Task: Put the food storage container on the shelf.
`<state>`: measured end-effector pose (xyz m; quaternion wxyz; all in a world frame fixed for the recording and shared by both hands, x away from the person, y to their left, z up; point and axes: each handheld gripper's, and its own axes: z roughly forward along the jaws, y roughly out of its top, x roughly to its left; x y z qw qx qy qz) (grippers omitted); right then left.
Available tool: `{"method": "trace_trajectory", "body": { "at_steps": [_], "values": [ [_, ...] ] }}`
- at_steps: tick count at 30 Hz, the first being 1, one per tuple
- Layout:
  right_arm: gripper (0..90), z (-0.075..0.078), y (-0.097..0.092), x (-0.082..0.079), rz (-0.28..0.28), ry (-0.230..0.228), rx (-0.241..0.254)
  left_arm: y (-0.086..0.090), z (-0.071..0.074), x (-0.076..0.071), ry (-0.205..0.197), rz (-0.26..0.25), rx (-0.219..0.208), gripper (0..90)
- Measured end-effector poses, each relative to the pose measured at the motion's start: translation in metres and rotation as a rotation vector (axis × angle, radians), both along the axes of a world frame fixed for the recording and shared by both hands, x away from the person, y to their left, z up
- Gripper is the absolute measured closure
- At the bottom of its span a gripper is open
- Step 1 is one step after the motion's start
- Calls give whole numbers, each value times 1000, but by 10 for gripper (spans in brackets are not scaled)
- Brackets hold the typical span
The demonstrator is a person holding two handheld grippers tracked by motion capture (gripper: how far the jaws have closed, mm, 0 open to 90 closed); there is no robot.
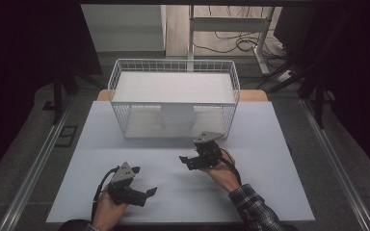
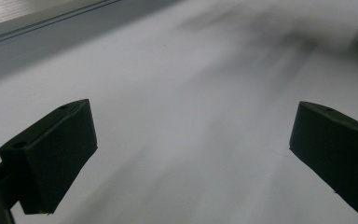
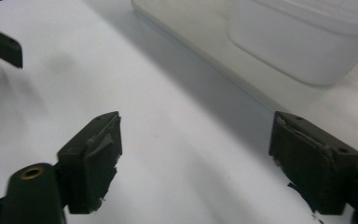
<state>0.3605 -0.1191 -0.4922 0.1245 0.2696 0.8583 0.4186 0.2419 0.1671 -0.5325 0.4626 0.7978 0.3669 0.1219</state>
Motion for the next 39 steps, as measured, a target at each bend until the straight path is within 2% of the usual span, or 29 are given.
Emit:
{"method": "trace_trajectory", "body": {
  "at_steps": [7, 14, 21, 26, 39],
  "values": [
    [75, 1, -12, -11, -7, 3, 10, 2, 1, 0, -3, 9, 4, 3],
    [41, 6, -30, -22, -20, -12, 13, 11, 5, 0, -15, 31, 5, 5],
    [37, 11, -49, -35, -39, -47, 32, 18, 9, -3, -31, 45, 6, 10],
    [36, 12, -61, -43, -52, -60, 28, 24, 12, -8, -52, 60, 11, 13],
    [36, 8, -104, -66, -134, -60, 22, 47, 14, -17, -76, 124, 9, 14]
  ]
}}
